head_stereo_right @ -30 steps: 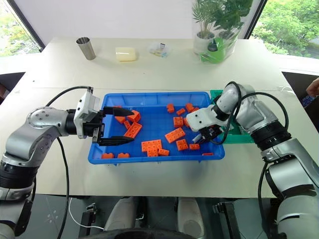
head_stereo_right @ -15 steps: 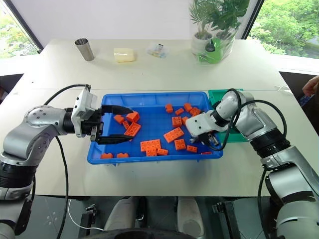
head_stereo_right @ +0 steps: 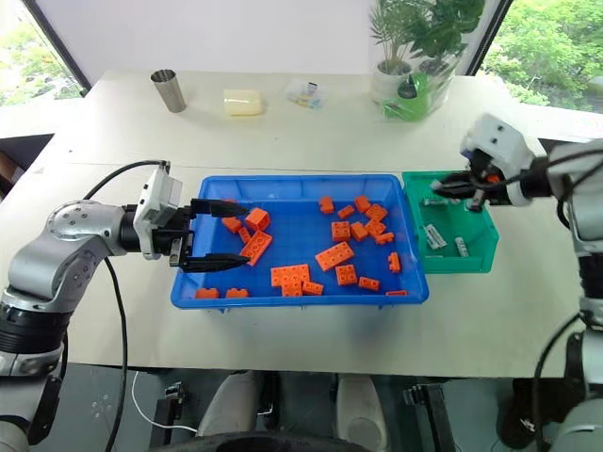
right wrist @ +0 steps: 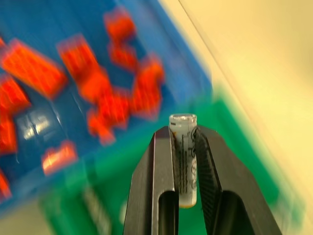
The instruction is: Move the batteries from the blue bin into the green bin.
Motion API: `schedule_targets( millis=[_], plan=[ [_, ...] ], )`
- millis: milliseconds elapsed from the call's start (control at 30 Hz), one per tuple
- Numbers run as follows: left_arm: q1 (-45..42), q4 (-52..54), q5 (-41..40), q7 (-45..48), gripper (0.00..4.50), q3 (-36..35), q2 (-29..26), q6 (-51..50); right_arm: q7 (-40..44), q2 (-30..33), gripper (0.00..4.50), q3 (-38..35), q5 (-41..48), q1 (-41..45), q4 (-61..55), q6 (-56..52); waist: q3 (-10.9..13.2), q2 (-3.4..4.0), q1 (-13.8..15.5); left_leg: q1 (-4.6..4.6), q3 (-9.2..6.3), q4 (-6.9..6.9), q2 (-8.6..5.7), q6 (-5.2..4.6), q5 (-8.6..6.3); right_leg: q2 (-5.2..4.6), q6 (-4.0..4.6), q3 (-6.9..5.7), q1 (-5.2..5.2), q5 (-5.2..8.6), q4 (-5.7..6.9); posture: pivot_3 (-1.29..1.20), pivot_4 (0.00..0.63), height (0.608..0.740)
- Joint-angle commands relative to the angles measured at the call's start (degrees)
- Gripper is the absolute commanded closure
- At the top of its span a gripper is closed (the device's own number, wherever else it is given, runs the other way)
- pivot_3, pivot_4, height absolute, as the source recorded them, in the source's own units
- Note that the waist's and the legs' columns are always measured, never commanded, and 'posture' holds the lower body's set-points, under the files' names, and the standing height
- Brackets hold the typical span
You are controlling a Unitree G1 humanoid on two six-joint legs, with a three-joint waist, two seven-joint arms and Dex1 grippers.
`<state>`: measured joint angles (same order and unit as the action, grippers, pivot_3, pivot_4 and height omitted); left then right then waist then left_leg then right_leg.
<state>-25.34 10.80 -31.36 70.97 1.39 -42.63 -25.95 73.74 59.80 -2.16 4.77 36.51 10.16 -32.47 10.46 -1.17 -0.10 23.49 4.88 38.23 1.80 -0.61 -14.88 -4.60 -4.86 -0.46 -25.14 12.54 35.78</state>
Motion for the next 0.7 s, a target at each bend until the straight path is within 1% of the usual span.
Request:
schedule_targets(
  millis=[33,67,100,133,233,300,367,433,567,700],
  plan=[
    [-1.3,-1.0,0.5,0.8,0.0,-0.6,-0.3,1.5,-5.4,0.1,2.98,-4.1,1.2,-2.1,-3.1,-1.2,0.0,0.0,-0.7,-0.01,-0.01,0.0,0.0,0.01,0.01,0.01,-0.01,0.0,0.0,0.0,0.08,0.0,0.15,0.736],
    [-1.6,-1.5,0.6,0.9,0.0,-0.6,-0.4,1.6,-6.4,-0.3,2.57,-4.6,1.6,-2.7,-3.3,-1.2,0.0,0.01,-0.9,-0.05,0.0,0.01,0.0,0.01,0.01,0.02,-0.02,0.01,-0.03,0.0,0.15,0.0,0.15,0.736],
    [-1.8,-1.9,0.7,1.0,0.0,-0.6,-0.4,1.7,-7.0,-0.7,1.94,-5.2,2.3,-3.1,-3.5,-0.6,0.0,0.01,-1.1,-0.08,-0.02,0.0,0.01,0.01,0.01,0.04,-0.02,0.03,-0.06,0.0,0.21,0.0,0.15,0.736],
    [-2.4,-2.8,0.6,0.9,0.0,-1.1,-0.4,1.5,-6.7,-0.9,1.58,-6.8,4.0,-3.8,-3.3,0.5,0.0,0.01,-1.1,-0.08,-0.03,0.0,0.01,0.01,0.01,0.07,-0.02,0.05,-0.07,-0.01,0.23,0.0,0.15,0.736],
    [-3.7,-4.7,0.1,0.5,0.0,-2.7,-0.8,0.6,-4.6,-0.2,1.58,-10.4,7.7,-5.8,-1.8,3.9,0.0,0.01,-0.7,-0.07,-0.03,0.01,0.02,0.01,0.01,0.12,-0.06,0.04,-0.06,-0.02,0.24,0.0,0.15,0.736],
    [-3.9,-6.5,-0.2,0.7,0.0,-4.8,-2.4,0.5,-1.9,1.7,1.58,-12.9,8.9,-8.5,1.4,8.6,0.0,0.0,-0.6,-0.05,-0.03,0.0,0.02,0.01,0.01,0.12,-0.16,0.04,-0.04,-0.08,0.23,0.0,0.15,0.736],
    [-2.9,-8.6,-0.7,2.0,0.0,-7.7,-5.3,0.2,3.6,4.4,1.58,-16.3,10.6,-13.1,5.4,13.4,0.0,-0.01,-0.3,0.0,-0.01,0.0,0.01,0.01,0.01,0.12,-0.18,0.02,-0.03,-0.08,0.2,0.0,0.15,0.736],
    [-1.4,-10.9,-1.0,3.4,0.0,-10.4,-8.4,0.3,7.1,6.6,1.58,-18.3,11.3,-16.1,10.6,17.9,0.0,-0.01,-0.4,0.01,-0.02,-0.02,0.0,-0.01,-0.01,0.1,-0.2,-0.01,-0.03,-0.07,0.17,0.0,0.15,0.736],
    [1.9,-15.0,-0.3,6.5,0.0,-14.0,-13.4,1.6,9.8,9.6,1.58,-17.9,9.9,-17.1,22.0,25.5,0.0,0.01,-1.1,-0.09,0.08,-0.02,0.02,-0.02,-0.01,0.02,-0.05,0.03,-0.02,0.03,0.12,0.0,0.15,0.736],
    [3.6,-17.9,0.2,8.1,0.0,-15.7,-15.7,2.9,11.1,10.2,1.58,-16.7,10.3,-14.7,27.8,27.1,0.0,0.01,-1.3,-0.16,0.05,-0.01,0.05,-0.01,0.0,0.03,0.0,0.05,-0.01,0.05,0.16,0.0,0.15,0.736]
  ],
)
